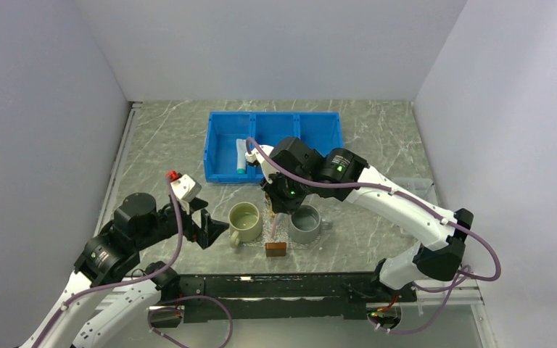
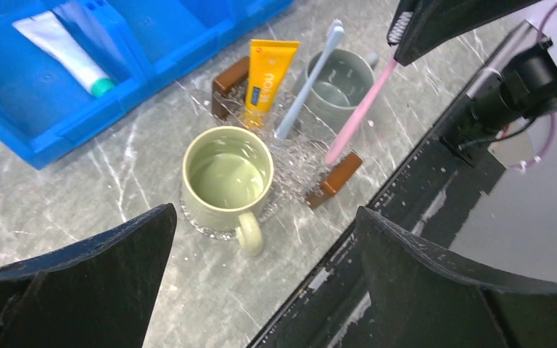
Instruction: Prepare toiletry sets of a toothbrush and toothpaste on the tray
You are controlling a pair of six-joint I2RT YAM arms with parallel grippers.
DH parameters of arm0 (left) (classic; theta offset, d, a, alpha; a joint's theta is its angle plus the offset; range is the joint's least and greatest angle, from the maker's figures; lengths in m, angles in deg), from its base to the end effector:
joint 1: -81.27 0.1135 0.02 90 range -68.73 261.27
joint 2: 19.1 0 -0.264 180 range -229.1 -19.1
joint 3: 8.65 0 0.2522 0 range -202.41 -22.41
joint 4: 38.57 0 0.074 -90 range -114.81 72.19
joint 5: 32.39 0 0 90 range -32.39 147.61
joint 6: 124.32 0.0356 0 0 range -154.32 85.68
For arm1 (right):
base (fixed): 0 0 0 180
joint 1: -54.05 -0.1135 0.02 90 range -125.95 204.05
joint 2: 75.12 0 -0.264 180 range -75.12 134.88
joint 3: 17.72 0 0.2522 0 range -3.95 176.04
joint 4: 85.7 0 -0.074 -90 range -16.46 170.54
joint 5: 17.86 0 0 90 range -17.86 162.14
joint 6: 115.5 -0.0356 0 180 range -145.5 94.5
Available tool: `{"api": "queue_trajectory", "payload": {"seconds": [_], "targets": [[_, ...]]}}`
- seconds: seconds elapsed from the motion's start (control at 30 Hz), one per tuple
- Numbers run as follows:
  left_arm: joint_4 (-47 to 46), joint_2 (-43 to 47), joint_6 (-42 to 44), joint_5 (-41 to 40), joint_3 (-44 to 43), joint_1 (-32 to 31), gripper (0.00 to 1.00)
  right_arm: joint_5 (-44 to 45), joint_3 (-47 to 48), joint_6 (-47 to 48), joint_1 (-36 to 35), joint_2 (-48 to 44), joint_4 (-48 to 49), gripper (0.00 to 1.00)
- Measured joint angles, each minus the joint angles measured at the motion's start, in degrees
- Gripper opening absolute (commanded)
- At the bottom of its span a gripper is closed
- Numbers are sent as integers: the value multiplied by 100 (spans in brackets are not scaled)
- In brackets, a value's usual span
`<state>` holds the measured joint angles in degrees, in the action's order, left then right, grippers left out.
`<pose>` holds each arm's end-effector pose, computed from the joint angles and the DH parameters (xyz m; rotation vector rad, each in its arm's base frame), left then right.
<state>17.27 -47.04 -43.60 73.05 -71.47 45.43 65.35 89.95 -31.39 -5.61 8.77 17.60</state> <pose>0.0713 -0.0632 0.3427 0.6394 1.8993 -0.7763 0.1422 0.2512 0.3905 -1.2195 2.2912 0.6006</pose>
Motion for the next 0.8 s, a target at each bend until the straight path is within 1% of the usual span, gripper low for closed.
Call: {"api": "queue_trajectory", "payload": {"seconds": [0.23, 0.47, 0.8], "targets": [[-295, 592, -52, -570, 415, 0, 99, 380, 2, 52, -55, 20, 7, 0], [-341, 638, -68, -841, 481, 0, 99, 481, -160, 52, -55, 20, 229, 0], [-354, 645, -68, -938, 518, 0, 100, 483, -518, 55, -87, 87, 417, 0]]}}
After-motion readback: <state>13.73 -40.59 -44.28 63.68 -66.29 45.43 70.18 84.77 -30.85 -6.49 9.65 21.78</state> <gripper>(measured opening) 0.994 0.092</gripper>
